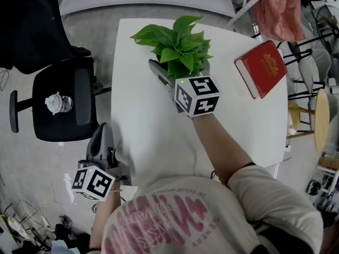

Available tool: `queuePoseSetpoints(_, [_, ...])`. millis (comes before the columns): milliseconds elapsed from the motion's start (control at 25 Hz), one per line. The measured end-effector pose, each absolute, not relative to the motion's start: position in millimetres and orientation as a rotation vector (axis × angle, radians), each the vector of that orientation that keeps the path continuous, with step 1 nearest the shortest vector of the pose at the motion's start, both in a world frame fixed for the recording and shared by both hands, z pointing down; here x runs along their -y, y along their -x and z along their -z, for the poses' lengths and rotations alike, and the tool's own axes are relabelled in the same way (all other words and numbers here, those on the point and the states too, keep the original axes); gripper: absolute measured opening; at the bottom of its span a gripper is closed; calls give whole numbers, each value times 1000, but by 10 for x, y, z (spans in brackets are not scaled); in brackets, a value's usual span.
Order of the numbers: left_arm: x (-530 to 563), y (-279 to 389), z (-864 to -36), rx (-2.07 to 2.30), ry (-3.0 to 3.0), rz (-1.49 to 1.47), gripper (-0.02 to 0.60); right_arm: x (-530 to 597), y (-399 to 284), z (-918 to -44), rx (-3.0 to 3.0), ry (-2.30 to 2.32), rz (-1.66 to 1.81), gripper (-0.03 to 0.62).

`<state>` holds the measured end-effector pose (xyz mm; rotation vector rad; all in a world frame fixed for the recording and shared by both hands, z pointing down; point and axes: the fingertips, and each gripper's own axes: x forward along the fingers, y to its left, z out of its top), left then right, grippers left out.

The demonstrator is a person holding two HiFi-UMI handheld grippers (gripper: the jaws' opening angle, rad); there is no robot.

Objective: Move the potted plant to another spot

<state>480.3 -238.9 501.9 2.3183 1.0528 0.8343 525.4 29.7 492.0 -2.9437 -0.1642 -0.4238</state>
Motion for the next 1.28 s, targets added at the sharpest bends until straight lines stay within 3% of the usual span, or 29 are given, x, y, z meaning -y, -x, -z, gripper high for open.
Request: queuePoseSetpoints(1280, [2758,-4681,-4686,-1050,-2344,-737,3,-342,-5019,-5039,316,2847,532,563])
